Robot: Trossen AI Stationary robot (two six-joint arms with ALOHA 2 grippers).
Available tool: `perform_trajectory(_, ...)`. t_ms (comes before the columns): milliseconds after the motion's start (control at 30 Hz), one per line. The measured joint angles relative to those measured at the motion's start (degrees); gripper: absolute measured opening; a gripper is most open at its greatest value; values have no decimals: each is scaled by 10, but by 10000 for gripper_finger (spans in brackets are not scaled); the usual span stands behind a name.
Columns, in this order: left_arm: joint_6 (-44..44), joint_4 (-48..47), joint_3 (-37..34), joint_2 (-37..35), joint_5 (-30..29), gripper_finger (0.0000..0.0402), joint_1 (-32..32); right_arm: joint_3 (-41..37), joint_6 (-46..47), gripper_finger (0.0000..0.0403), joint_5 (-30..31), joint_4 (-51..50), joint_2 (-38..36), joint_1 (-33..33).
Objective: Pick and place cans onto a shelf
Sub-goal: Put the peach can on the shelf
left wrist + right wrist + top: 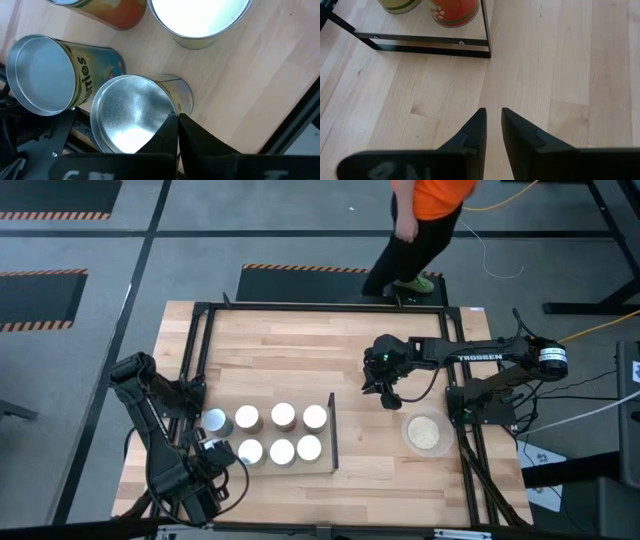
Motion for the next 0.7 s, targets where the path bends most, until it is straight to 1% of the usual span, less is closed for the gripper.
perform_trajectory(167,0,4,0,0,-10,0,0,0,0,63,0,0,0,0)
perform_trajectory(433,0,5,0,0,-7,1,0,0,0,63,0,0,0,0)
perform_trajectory(700,0,5,0,0,-6,33,0,0,0,63,0,0,0,0)
